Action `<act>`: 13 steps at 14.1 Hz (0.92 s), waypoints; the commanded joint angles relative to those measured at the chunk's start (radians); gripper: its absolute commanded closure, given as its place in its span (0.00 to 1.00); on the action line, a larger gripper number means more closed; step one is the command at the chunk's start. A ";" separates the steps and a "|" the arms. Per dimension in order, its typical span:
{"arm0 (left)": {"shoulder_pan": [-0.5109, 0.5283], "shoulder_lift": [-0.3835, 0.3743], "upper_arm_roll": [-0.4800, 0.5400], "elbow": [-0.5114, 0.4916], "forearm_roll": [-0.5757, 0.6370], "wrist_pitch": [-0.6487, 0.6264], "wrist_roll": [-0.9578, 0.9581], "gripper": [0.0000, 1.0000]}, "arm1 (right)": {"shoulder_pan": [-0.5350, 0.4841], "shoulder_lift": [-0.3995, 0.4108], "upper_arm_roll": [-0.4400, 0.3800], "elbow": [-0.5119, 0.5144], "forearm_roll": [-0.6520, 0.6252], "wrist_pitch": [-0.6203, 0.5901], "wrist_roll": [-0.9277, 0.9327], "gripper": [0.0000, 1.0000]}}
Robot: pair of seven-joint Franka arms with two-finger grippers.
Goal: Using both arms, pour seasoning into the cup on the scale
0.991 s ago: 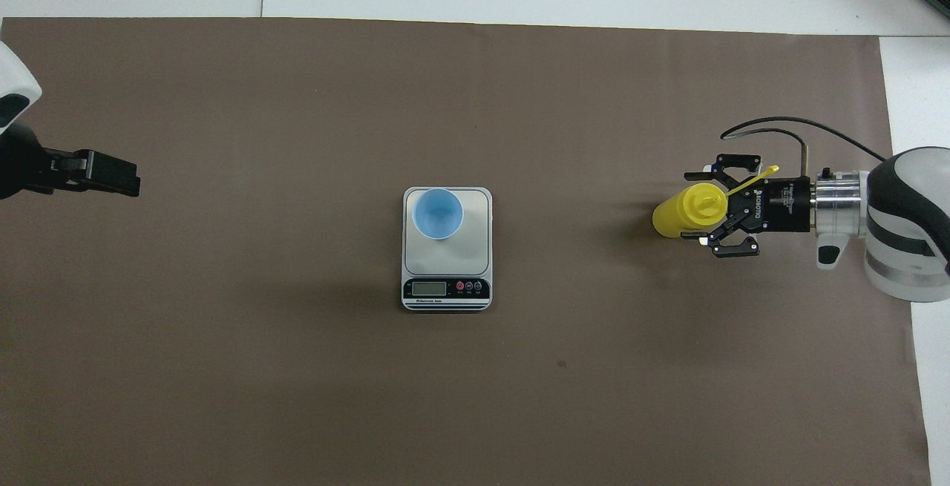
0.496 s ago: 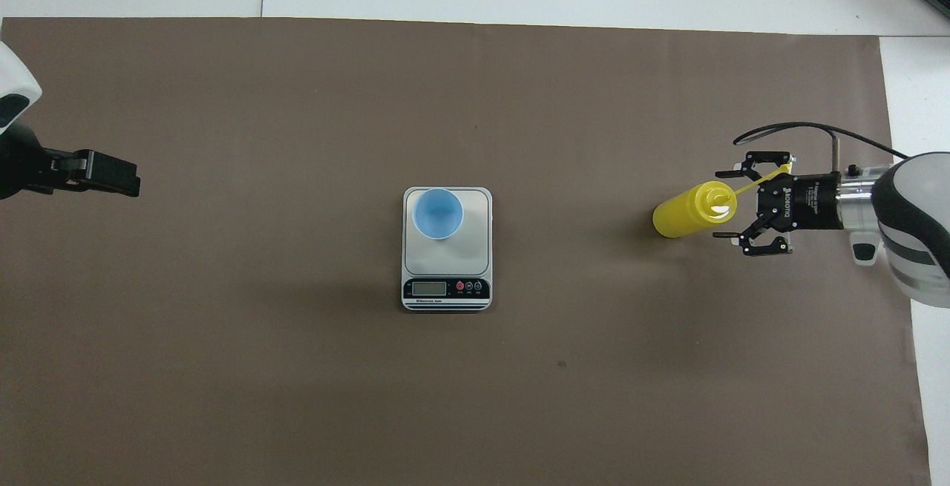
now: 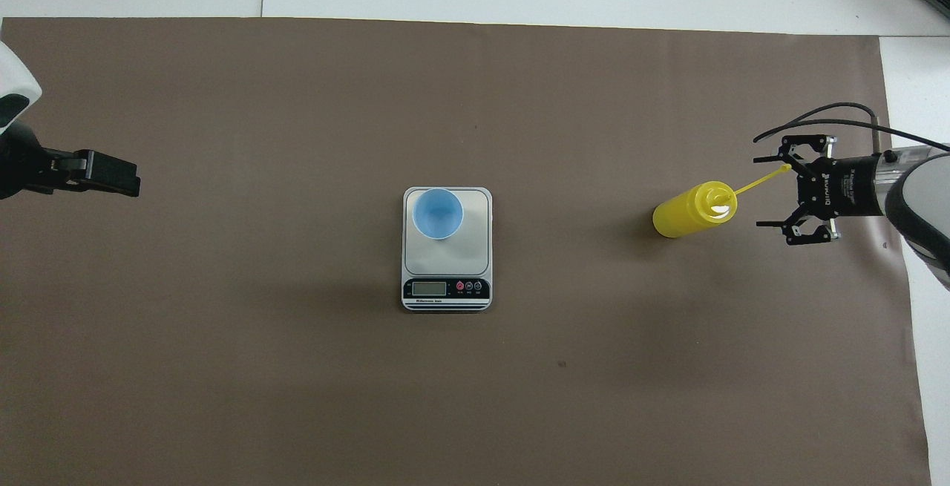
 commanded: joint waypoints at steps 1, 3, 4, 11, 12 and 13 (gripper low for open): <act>0.016 -0.027 -0.007 -0.024 -0.014 -0.008 -0.002 0.00 | -0.009 -0.054 0.004 -0.006 -0.074 0.006 -0.053 0.00; 0.016 -0.027 -0.007 -0.024 -0.014 -0.008 -0.002 0.00 | -0.001 -0.096 0.007 -0.012 -0.082 0.000 -0.071 0.00; 0.016 -0.027 -0.007 -0.024 -0.014 -0.008 -0.002 0.00 | 0.003 -0.112 0.007 -0.012 -0.085 0.002 -0.071 0.00; 0.016 -0.027 -0.007 -0.024 -0.014 -0.008 -0.002 0.00 | 0.048 -0.212 0.010 -0.026 -0.194 -0.101 -0.485 0.00; 0.016 -0.027 -0.007 -0.024 -0.014 -0.008 -0.002 0.00 | 0.066 -0.217 0.011 -0.032 -0.195 -0.110 -0.522 0.00; 0.016 -0.027 -0.007 -0.024 -0.014 -0.008 -0.002 0.00 | 0.094 -0.217 0.011 -0.034 -0.200 -0.118 -0.545 0.00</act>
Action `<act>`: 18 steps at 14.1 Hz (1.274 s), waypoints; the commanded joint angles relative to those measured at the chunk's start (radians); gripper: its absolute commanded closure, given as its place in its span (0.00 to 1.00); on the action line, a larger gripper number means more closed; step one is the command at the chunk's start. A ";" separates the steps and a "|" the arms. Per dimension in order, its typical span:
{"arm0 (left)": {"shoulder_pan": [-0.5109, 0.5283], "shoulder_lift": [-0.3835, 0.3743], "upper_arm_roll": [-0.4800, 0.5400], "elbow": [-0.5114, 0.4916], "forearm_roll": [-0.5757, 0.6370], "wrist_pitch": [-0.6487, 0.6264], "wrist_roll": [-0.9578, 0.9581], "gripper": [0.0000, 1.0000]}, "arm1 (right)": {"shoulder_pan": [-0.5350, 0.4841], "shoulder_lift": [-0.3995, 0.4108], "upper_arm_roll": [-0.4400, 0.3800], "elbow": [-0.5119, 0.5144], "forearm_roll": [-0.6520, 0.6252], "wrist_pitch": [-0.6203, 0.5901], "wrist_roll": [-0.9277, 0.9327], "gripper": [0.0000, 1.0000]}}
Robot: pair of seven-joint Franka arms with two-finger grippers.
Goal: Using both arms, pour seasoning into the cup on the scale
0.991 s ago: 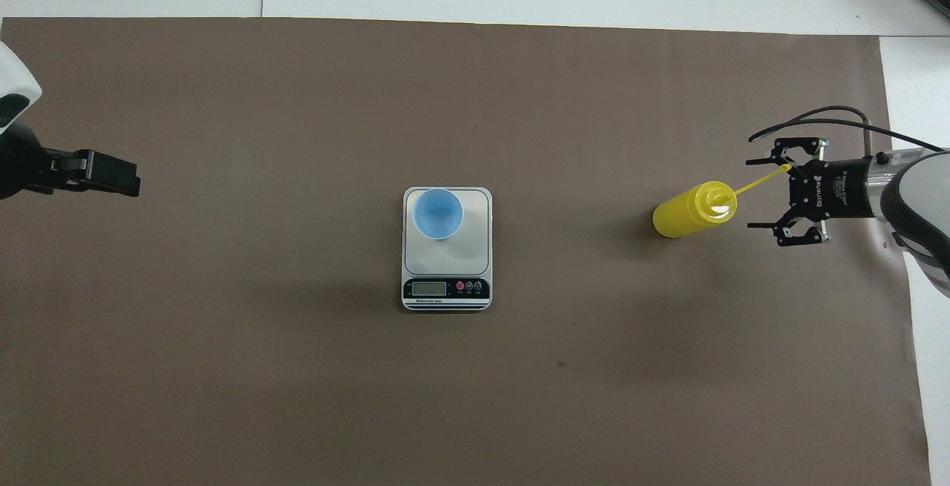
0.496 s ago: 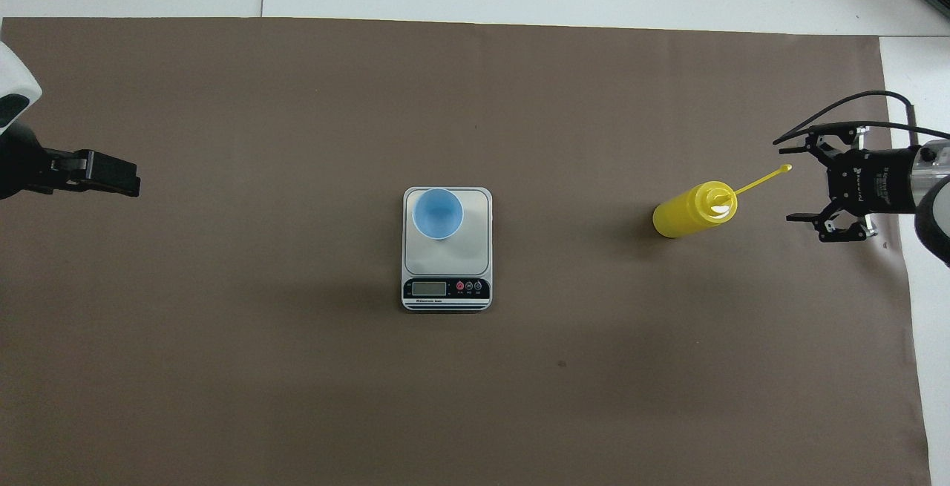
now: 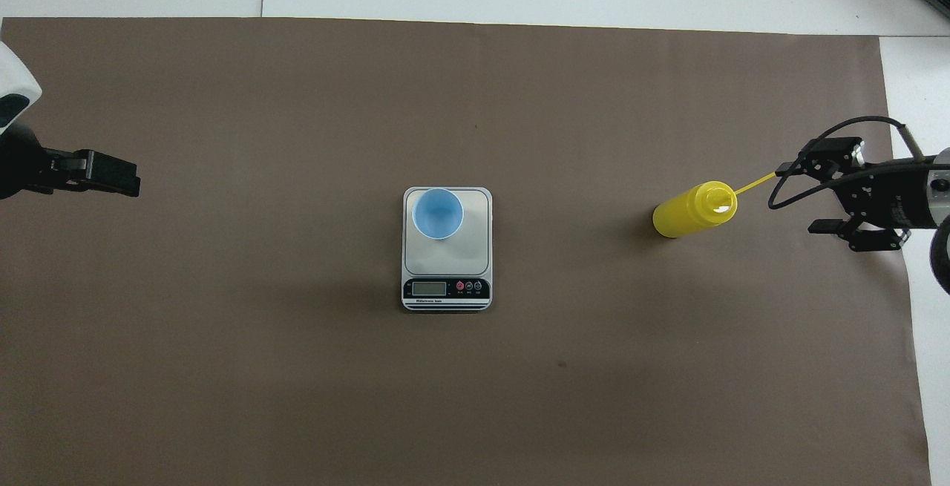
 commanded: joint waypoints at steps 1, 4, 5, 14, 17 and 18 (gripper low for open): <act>0.016 -0.027 -0.007 -0.024 -0.014 -0.008 -0.002 0.00 | 0.072 -0.017 0.001 -0.024 -0.066 -0.017 -0.082 0.00; 0.016 -0.027 -0.007 -0.024 -0.014 -0.008 -0.002 0.00 | 0.138 -0.023 0.009 -0.007 -0.245 -0.032 -0.215 0.00; 0.016 -0.027 -0.007 -0.024 -0.014 -0.008 -0.002 0.00 | 0.153 -0.027 0.009 0.013 -0.280 -0.038 -0.231 0.00; 0.016 -0.027 -0.007 -0.024 -0.014 -0.008 -0.002 0.00 | 0.160 0.006 0.013 0.336 -0.367 -0.294 -0.349 0.00; 0.016 -0.027 -0.007 -0.024 -0.014 -0.008 -0.002 0.00 | 0.156 0.029 0.047 0.406 -0.408 -0.363 -0.349 0.00; 0.016 -0.027 -0.007 -0.024 -0.014 -0.008 -0.002 0.00 | 0.156 0.035 0.047 0.418 -0.408 -0.382 -0.351 0.00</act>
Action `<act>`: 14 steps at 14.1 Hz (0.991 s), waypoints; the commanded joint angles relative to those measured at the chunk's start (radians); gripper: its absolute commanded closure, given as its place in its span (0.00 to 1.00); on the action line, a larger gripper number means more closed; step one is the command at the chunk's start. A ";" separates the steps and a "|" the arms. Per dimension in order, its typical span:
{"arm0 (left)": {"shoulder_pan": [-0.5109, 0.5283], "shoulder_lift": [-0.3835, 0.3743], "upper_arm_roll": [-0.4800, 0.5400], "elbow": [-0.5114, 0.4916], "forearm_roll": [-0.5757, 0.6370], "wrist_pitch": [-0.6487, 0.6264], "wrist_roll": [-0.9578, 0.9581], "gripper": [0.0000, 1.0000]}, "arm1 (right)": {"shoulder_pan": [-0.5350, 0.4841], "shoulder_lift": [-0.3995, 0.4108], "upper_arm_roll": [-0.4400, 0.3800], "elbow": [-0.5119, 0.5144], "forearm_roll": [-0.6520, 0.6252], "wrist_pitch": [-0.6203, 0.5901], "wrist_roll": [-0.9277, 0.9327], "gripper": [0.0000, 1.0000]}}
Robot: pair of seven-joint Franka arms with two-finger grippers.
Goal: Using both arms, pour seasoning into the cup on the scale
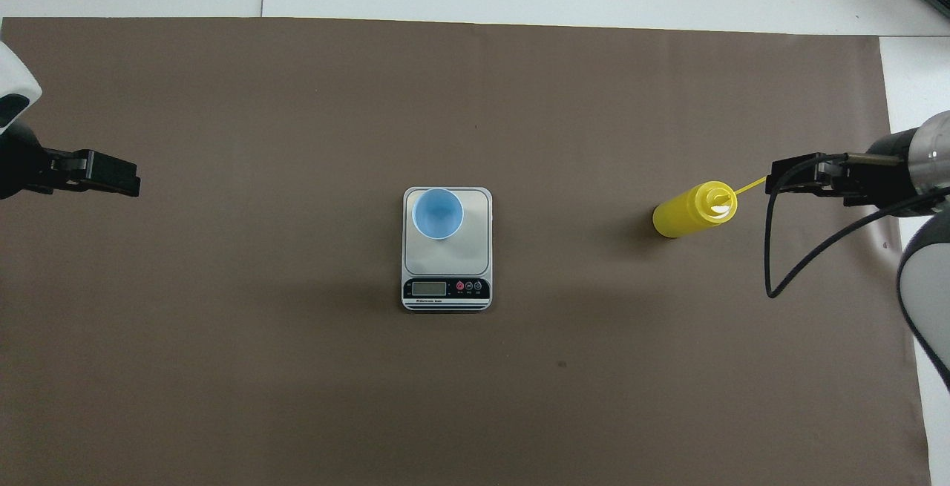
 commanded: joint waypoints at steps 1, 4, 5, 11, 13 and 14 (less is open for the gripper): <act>0.016 -0.027 -0.007 -0.024 -0.014 -0.010 -0.002 0.00 | -0.007 0.044 0.014 0.064 -0.026 -0.060 -0.019 0.00; 0.016 -0.027 -0.007 -0.024 -0.014 -0.008 -0.002 0.00 | -0.005 0.027 0.018 0.013 -0.023 -0.097 -0.018 0.00; 0.016 -0.027 -0.007 -0.024 -0.014 -0.008 -0.002 0.00 | -0.005 0.018 0.018 0.003 -0.021 -0.096 -0.019 0.00; 0.016 -0.027 -0.007 -0.024 -0.014 -0.008 -0.002 0.00 | 0.027 0.021 0.026 0.006 -0.054 -0.071 -0.019 0.00; 0.016 -0.027 -0.007 -0.024 -0.014 -0.008 -0.002 0.00 | 0.021 0.016 0.026 -0.005 -0.052 -0.077 -0.020 0.00; 0.016 -0.027 -0.007 -0.024 -0.014 -0.008 -0.002 0.00 | 0.022 0.016 0.026 -0.006 -0.050 -0.077 -0.019 0.00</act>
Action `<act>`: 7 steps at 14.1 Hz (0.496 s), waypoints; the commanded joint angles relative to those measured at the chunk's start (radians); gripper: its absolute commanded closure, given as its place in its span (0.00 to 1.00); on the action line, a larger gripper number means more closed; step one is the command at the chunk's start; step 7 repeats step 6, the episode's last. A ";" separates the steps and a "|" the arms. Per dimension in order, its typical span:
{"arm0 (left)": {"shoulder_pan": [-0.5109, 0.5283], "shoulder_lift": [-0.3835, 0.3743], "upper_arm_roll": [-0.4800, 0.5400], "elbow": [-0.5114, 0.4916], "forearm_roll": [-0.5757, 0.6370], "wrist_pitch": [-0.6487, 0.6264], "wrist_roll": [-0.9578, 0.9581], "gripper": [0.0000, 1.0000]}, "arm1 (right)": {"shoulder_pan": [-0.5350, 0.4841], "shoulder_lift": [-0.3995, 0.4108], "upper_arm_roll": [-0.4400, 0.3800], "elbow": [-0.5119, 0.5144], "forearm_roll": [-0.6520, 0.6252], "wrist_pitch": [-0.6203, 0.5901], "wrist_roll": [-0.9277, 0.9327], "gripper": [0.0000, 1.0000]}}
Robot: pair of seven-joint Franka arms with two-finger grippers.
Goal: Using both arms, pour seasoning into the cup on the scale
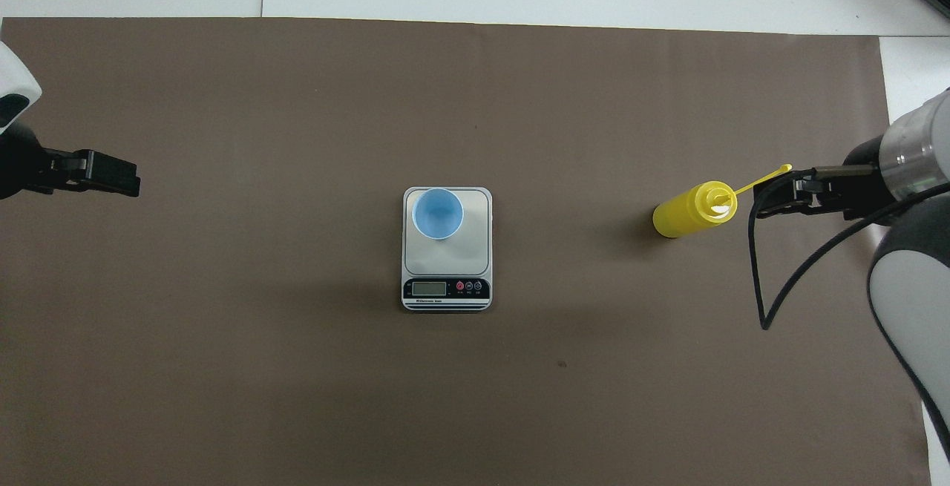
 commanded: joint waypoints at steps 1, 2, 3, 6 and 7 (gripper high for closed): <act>0.016 -0.027 -0.007 -0.024 -0.014 -0.008 -0.002 0.00 | -0.013 -0.010 0.006 -0.020 -0.005 0.005 -0.016 0.00; 0.016 -0.027 -0.007 -0.024 -0.014 -0.008 -0.002 0.00 | -0.013 -0.010 0.006 -0.020 -0.005 0.003 -0.016 0.00; 0.016 -0.027 -0.007 -0.024 -0.014 -0.008 -0.002 0.00 | -0.013 -0.010 0.006 -0.020 -0.005 0.002 -0.016 0.00; 0.016 -0.027 -0.007 -0.024 -0.014 -0.008 -0.002 0.00 | -0.016 -0.013 0.003 -0.028 0.039 0.005 -0.014 0.00; 0.016 -0.027 -0.007 -0.024 -0.014 -0.008 -0.002 0.00 | -0.016 -0.013 0.003 -0.028 0.039 0.005 -0.014 0.00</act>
